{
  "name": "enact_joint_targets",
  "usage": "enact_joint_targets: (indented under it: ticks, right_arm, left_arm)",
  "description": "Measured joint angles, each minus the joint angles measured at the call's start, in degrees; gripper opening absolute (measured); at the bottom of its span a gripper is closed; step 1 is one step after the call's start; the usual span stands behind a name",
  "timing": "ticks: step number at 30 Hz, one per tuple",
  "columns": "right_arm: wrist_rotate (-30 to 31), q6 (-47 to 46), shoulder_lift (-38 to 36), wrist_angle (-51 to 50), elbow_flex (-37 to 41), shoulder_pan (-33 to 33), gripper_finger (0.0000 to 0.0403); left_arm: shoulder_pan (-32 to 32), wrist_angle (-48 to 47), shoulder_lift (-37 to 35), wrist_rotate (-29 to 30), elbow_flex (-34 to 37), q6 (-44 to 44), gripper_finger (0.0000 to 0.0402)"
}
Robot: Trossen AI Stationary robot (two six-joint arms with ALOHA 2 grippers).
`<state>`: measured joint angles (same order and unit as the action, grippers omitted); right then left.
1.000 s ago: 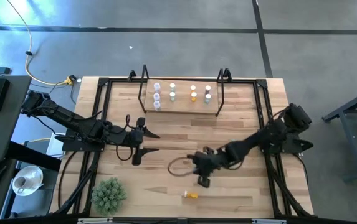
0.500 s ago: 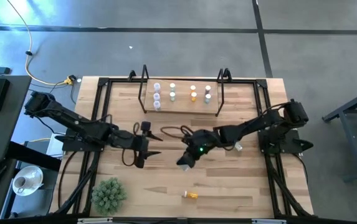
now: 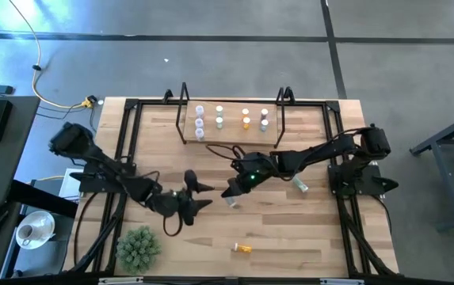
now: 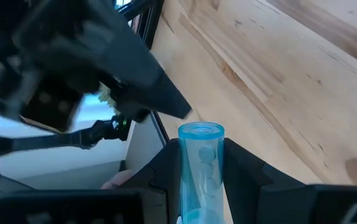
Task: Pick and place medicine bottles onto shelf by color
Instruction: Put the blue pill bottle on the shelf aligned with the other blue pill bottles
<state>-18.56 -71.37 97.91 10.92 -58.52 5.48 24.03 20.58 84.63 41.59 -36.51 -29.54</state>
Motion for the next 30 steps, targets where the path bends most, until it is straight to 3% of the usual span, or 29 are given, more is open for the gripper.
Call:
enact_joint_targets:
  ticks: [8, 13, 18, 30]
  right_arm:
    - [0.24, -0.68, -0.02, -0.37, 0.0, -0.01, 0.0081]
    - [0.48, -0.66, -0.02, -0.7, 0.0, 0.01, 0.0081]
    - [0.56, -0.66, -0.02, -0.77, 0.0, -0.03, 0.0081]
    - [0.57, -2.14, -0.02, -0.5, 0.0, -0.23, 0.0081]
  left_arm:
    - [2.58, 13.0, 10.98, 7.67, -3.19, -15.63, 0.0232]
    - [3.59, 14.07, 16.15, 11.15, -8.03, -20.7, 0.0232]
    - [5.85, 14.19, 19.62, 19.1, -11.88, -23.21, 0.0232]
    - [5.08, 14.0, 22.63, 17.31, -16.12, -31.73, 0.0232]
